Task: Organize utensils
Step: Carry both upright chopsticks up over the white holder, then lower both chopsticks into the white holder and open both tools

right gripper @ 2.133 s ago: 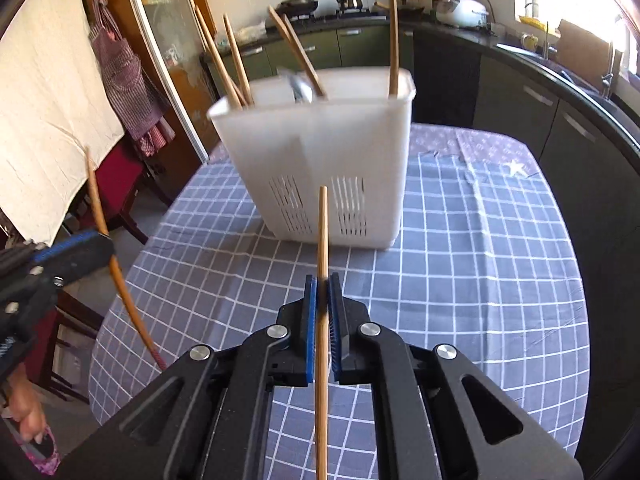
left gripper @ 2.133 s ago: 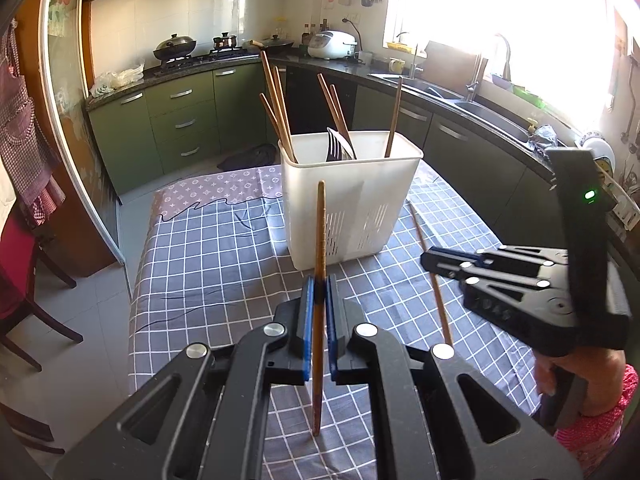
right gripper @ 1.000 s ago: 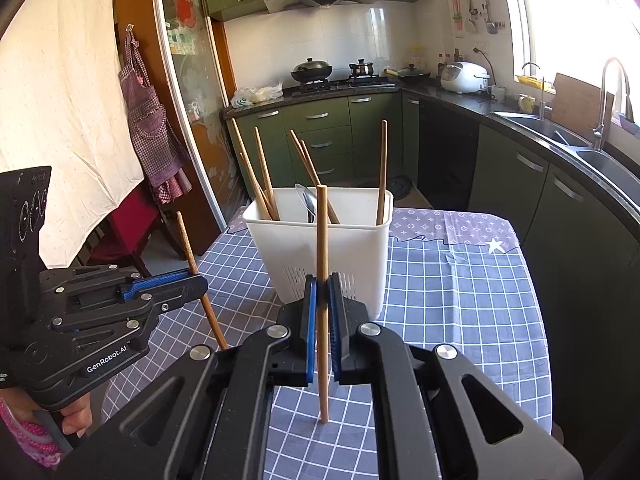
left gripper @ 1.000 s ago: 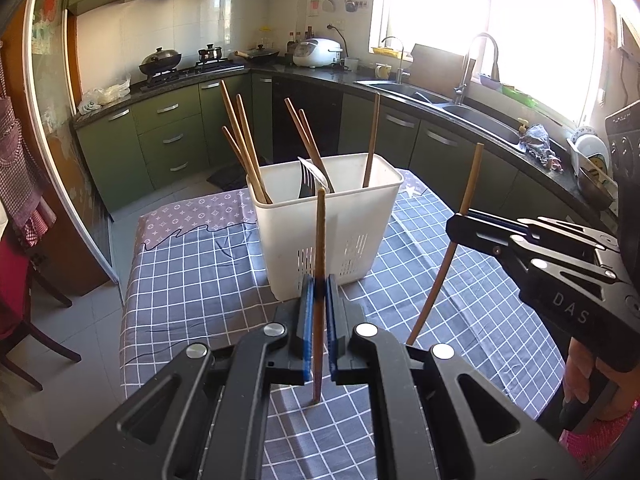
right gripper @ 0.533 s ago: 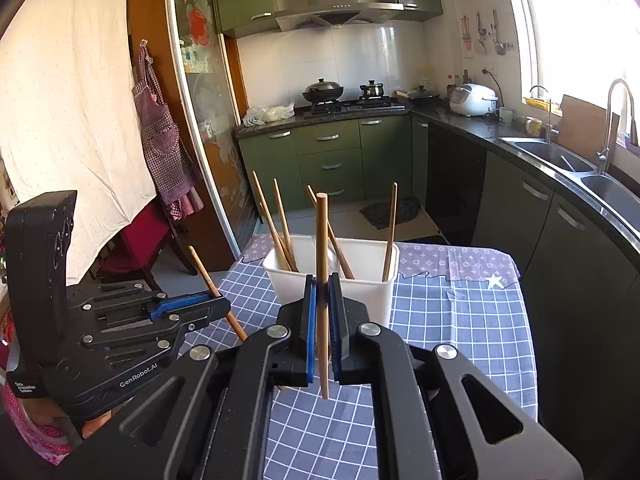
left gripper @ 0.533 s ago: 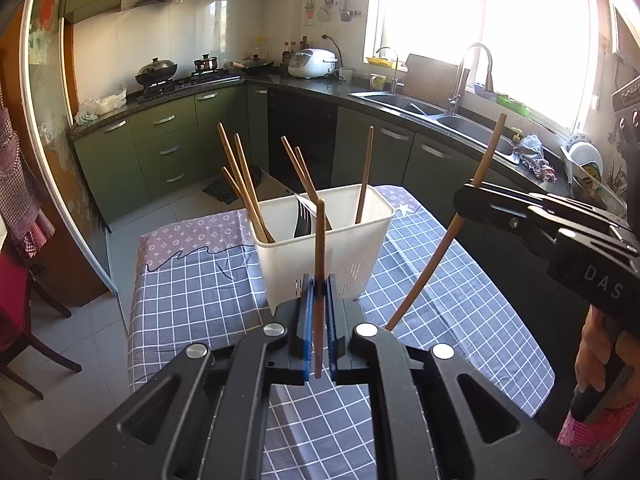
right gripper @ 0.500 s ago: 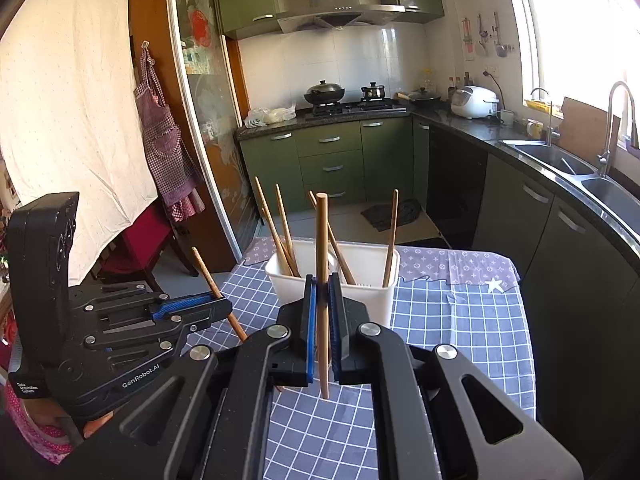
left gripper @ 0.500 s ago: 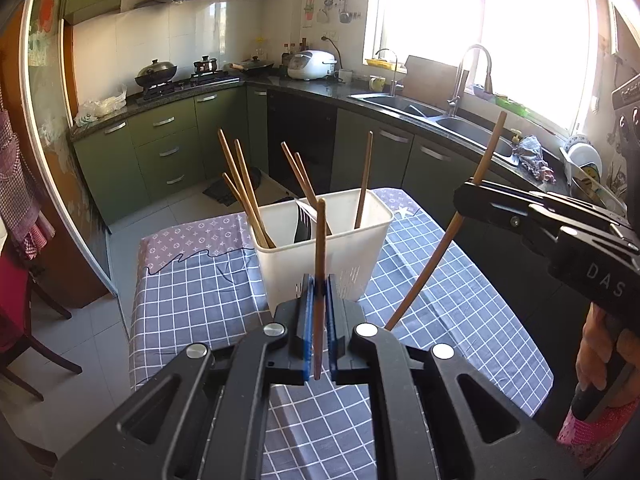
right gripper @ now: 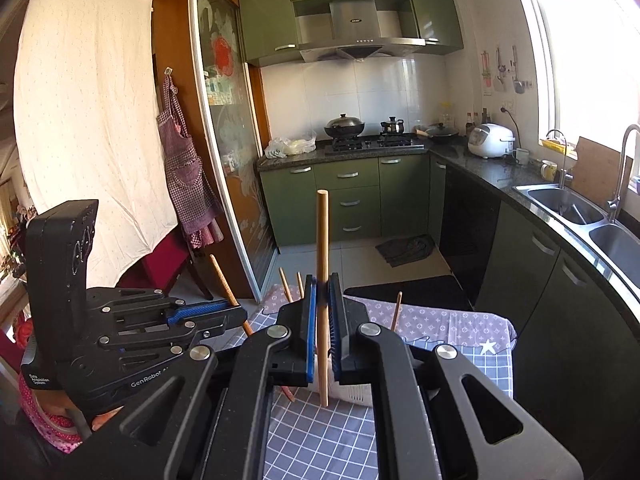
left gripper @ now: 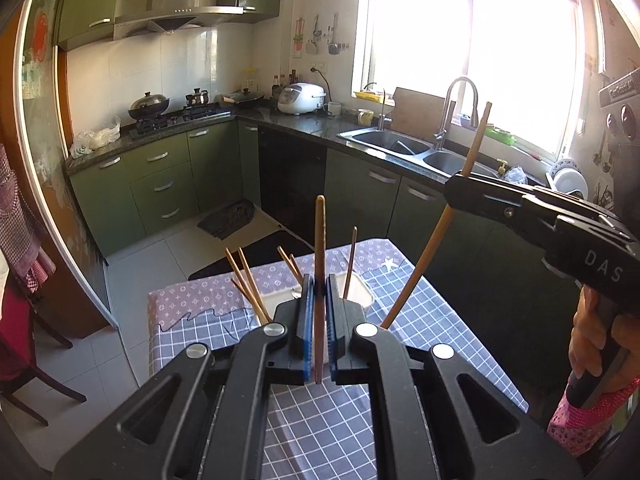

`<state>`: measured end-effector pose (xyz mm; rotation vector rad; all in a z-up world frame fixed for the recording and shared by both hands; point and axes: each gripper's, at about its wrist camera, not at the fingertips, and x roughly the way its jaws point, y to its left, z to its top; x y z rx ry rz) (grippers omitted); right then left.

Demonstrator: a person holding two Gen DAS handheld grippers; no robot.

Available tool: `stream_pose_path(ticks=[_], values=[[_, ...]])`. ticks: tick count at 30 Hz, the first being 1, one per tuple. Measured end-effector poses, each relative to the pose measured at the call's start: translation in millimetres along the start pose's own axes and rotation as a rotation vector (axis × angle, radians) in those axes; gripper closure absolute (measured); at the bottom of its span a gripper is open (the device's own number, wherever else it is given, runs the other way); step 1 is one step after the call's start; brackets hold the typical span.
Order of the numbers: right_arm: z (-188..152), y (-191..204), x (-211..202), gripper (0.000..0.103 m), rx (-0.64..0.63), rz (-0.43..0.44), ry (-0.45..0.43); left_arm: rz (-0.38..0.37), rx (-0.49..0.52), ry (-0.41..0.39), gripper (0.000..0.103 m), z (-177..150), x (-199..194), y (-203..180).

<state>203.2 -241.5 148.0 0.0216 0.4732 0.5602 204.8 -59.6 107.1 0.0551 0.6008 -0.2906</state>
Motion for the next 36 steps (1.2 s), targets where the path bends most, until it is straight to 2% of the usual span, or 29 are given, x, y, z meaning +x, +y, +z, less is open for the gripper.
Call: stream_pose_path(ticks=[6,10,15,19,25,26,27,28,29,34,36], values=[[41,-14,16,0.096,0.005,-0.033,-0.033,0.029,0.001,-0.083,0.097,40,-4,0],[47,-29,45,0.096,0.013,-0.058,-0.011,0.054,-0.005,-0.088,0.097,52,15,4],[24,-40,84,0.096,0.023,-0.075,0.037,0.083,-0.019,-0.024,0.097,37,55,13],[-8,-49,113,0.096,0.041,-0.081,0.079,0.086,-0.047,0.024,0.097,16,80,24],[-45,-54,142,0.096,0.044,-0.089,0.143,0.099,-0.068,0.054,0.096,-16,103,28],[-50,-53,143,0.095,0.035,-0.096,0.146,0.104,-0.068,0.053,0.09,-20,106,28],[-52,-51,143,0.091,0.027,-0.102,0.148,0.109,-0.07,0.05,0.076,-24,107,28],[-56,-51,141,0.088,0.025,-0.101,0.146,0.113,-0.074,0.045,0.067,-27,108,28],[-57,-50,137,0.084,0.025,-0.1,0.142,0.117,-0.081,0.038,0.05,-30,107,28],[-62,-39,87,0.082,0.026,-0.102,0.061,0.126,-0.082,-0.022,0.046,-36,79,26],[-71,-36,58,0.07,0.037,-0.096,0.016,0.128,-0.093,-0.069,0.029,-41,56,25]])
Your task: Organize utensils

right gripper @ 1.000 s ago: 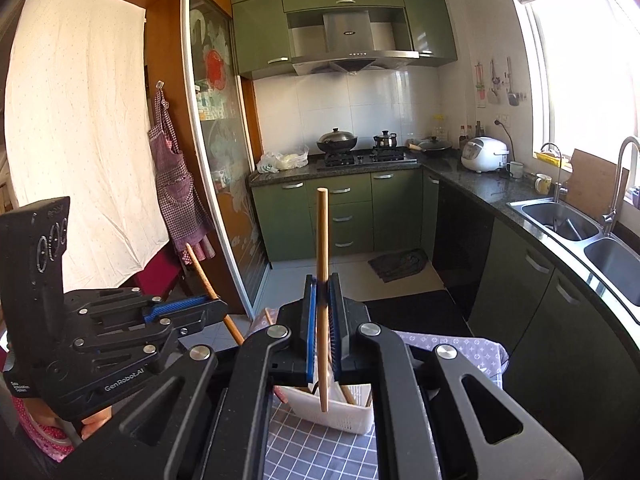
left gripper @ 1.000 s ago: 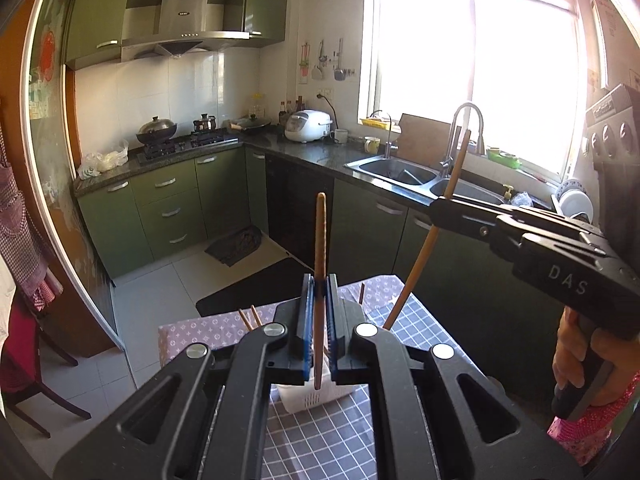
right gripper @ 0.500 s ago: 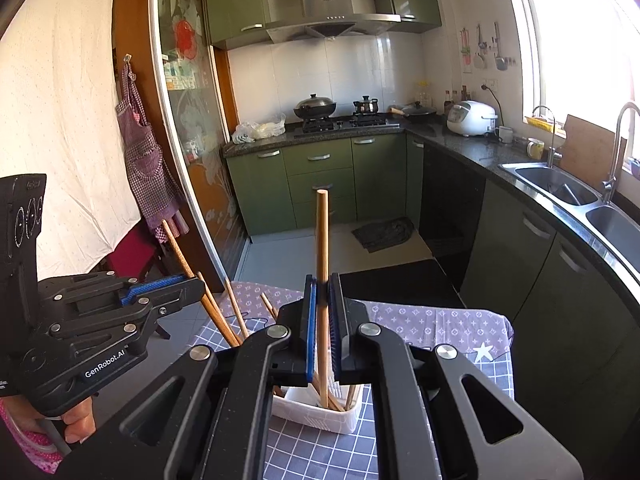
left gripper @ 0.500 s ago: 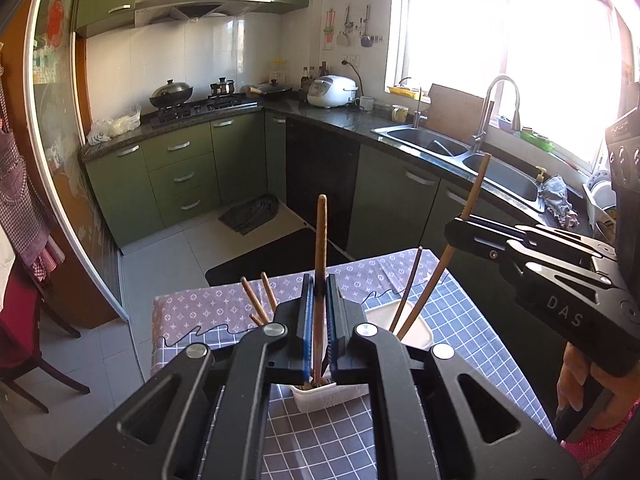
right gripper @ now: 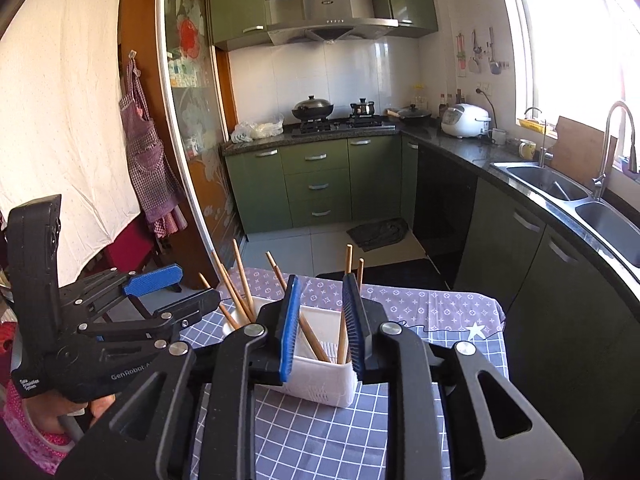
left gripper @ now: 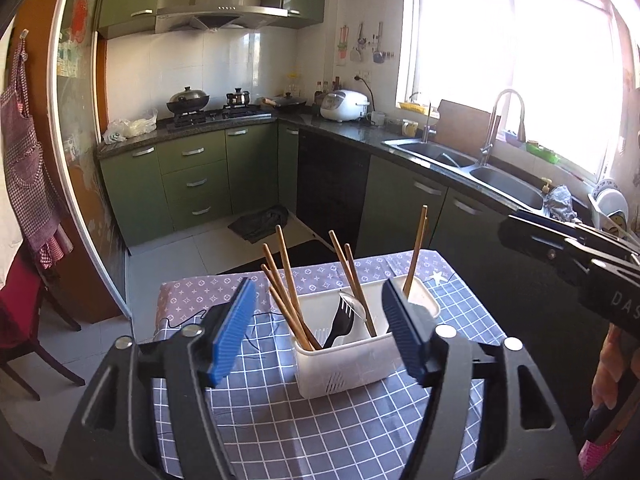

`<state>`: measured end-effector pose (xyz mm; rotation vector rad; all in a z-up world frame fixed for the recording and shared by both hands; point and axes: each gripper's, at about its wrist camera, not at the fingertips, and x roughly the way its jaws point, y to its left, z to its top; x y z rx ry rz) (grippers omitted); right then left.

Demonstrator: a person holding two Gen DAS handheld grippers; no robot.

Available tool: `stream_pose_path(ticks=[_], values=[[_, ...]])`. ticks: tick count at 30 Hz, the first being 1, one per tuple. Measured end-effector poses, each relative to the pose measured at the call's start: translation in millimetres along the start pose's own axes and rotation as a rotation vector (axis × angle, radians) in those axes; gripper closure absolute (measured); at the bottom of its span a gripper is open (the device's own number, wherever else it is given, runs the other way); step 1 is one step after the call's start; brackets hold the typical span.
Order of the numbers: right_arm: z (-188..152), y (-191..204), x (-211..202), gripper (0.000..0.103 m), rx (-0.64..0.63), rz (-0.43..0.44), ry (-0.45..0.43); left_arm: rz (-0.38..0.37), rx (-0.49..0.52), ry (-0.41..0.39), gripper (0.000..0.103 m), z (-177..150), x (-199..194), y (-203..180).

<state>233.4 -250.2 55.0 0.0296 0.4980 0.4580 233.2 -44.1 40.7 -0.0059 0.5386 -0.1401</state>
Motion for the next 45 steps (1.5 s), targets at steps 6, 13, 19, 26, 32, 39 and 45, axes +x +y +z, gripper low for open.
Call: stream_pose_path(ticks=[6,13,19,26,32,39,45], values=[[-64,-3,-71,0.03,0.008,-0.018,-0.054,0.051,-0.025,-0.082,0.008,-48,-67,6],[-147,9,-117,0.004,-0.004,-0.043,-0.061,0.082,-0.059,-0.052,0.007,-120,-113,5],[-173,28,-160,0.004,-0.052,-0.052,-0.118,0.089,-0.08,-0.088,0.007,-145,-157,-2],[-170,41,-206,0.004,-0.045,-0.045,-0.148,0.103,-0.062,-0.102,0.007,-156,-188,-11],[-168,51,-214,0.004,-0.055,-0.096,-0.166,0.116,-0.053,-0.11,0.007,-158,-196,-12],[-168,49,-206,0.004,-0.059,-0.132,-0.163,0.124,-0.081,-0.1,0.007,-157,-194,-6],[-169,46,-196,0.004,-0.054,-0.131,-0.138,0.136,-0.084,-0.083,0.007,-159,-189,-6]])
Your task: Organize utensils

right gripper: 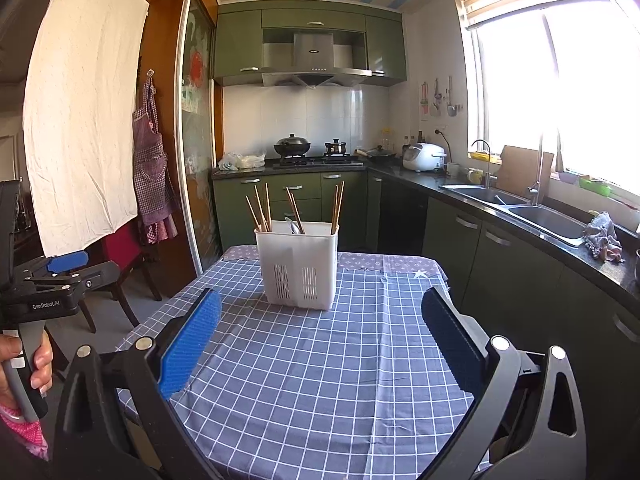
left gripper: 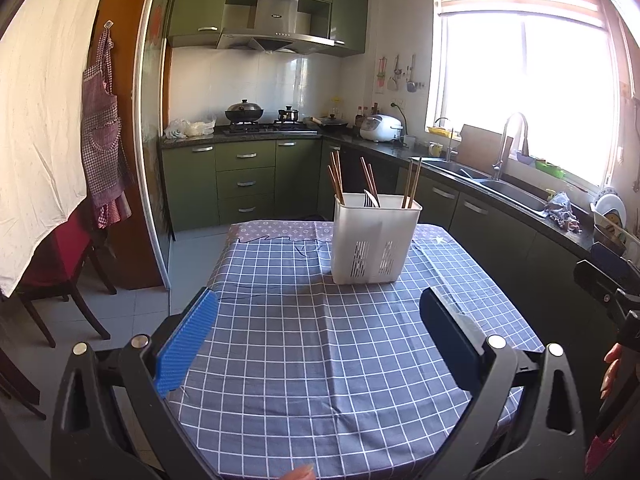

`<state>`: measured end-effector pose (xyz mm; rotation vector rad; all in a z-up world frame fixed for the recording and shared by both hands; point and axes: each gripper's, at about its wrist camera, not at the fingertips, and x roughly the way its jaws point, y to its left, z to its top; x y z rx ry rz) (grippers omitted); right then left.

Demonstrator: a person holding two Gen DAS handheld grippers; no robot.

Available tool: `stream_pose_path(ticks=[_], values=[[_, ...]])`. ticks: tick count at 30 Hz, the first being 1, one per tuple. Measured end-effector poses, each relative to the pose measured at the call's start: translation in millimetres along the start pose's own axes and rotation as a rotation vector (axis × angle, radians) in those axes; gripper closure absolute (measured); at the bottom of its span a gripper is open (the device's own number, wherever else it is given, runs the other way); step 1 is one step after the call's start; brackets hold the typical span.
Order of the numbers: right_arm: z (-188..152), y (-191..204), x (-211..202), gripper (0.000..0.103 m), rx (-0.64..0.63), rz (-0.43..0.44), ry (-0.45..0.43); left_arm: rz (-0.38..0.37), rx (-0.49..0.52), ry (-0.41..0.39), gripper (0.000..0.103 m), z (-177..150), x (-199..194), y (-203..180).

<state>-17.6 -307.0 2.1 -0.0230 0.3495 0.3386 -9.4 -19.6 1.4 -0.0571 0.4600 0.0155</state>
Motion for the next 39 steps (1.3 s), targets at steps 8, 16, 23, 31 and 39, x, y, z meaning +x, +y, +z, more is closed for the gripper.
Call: stream_pose_path(ticks=[8,16,23,31,39], values=[[0,-2,4,0.004,0.005,-0.004,0.003,-0.007,0.004,-0.001,0.007,0,0,-3],[-1,-2,6,0.004,0.005,-0.002,0.006,-0.015,0.015,0.007,0.007,0,2,-6],[-3,-1,8,0.004,0.008,0.001,0.008,-0.01,0.025,0.011,0.007,-1,2,-9],[-4,-2,11,0.004,0.015,0.005,0.013,-0.02,0.037,0.02,0.007,-1,5,-14],[-6,-1,14,0.004,0.02,0.009,0.017,-0.031,0.041,0.028,0.007,-2,6,-16]])
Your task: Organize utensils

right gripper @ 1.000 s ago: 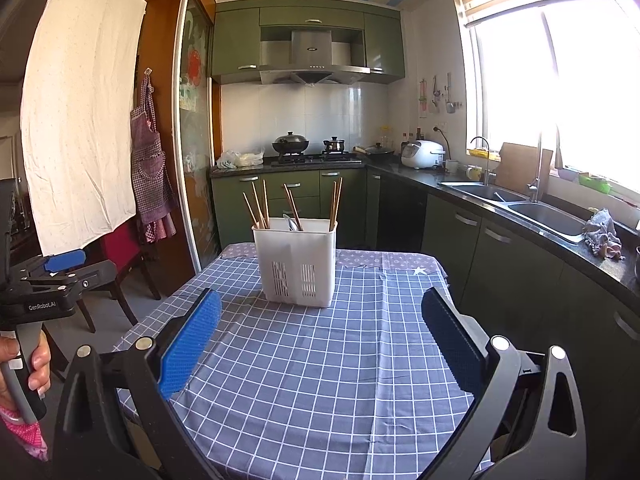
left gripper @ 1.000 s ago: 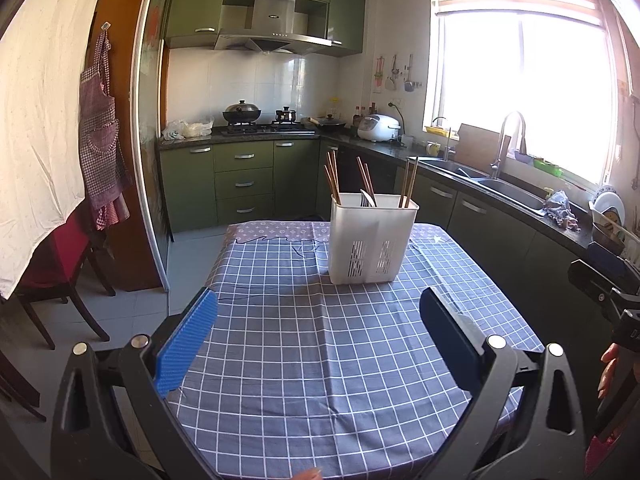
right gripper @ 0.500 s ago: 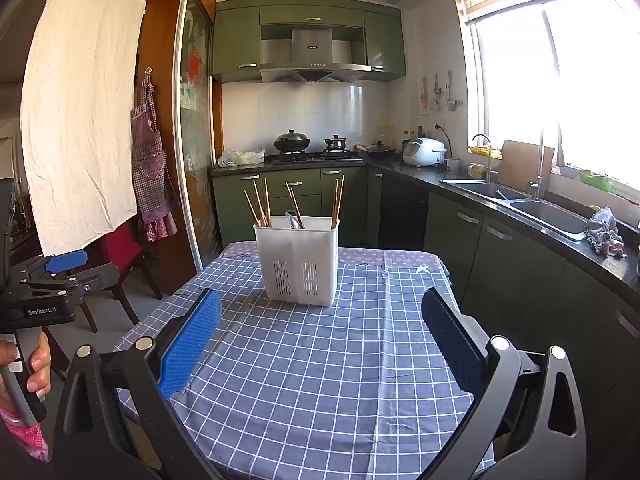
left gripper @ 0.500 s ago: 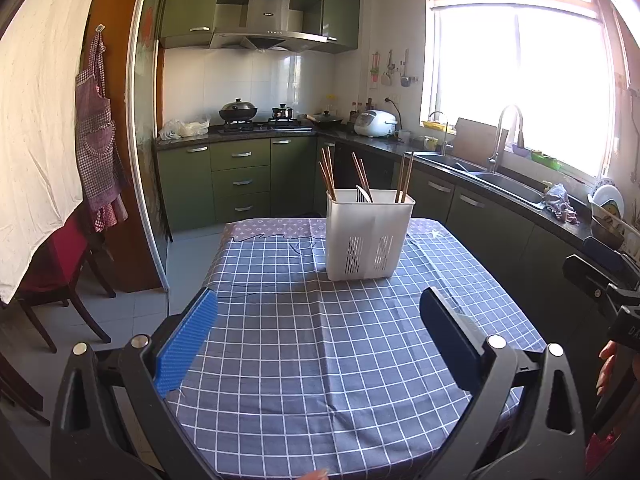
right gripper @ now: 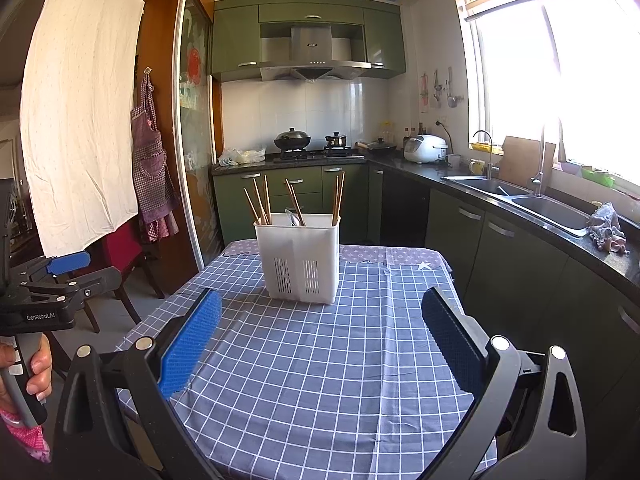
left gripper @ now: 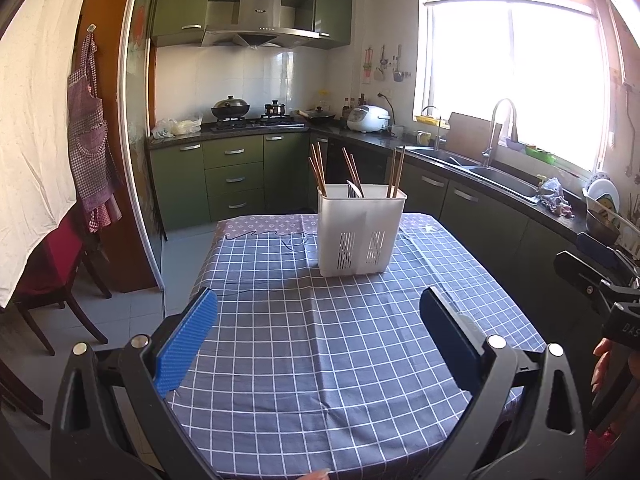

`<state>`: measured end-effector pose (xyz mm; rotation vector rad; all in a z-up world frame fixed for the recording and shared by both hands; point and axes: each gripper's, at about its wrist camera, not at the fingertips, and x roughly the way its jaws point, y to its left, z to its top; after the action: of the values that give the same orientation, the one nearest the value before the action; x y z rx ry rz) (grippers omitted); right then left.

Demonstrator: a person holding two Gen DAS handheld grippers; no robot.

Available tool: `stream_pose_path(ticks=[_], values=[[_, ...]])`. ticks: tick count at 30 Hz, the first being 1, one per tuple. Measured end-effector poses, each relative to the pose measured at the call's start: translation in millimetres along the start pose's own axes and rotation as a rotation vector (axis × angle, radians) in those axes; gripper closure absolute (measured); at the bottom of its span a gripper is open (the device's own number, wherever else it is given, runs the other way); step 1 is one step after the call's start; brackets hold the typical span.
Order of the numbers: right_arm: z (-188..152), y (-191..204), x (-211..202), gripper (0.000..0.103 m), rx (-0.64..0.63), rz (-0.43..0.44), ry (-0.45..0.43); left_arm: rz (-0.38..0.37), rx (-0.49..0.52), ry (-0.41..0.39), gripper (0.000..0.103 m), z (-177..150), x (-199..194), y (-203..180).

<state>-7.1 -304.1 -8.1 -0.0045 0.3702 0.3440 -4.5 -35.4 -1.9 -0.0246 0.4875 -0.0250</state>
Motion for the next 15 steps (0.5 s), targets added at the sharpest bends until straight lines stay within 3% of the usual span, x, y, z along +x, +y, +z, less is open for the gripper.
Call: stream_pose_path(ticks=[15], values=[[0.0,0.9,3.6,0.004,0.002,0.008,0.008,-0.001,0.0,0.007,0.007,-1.3,2.1,0.2]])
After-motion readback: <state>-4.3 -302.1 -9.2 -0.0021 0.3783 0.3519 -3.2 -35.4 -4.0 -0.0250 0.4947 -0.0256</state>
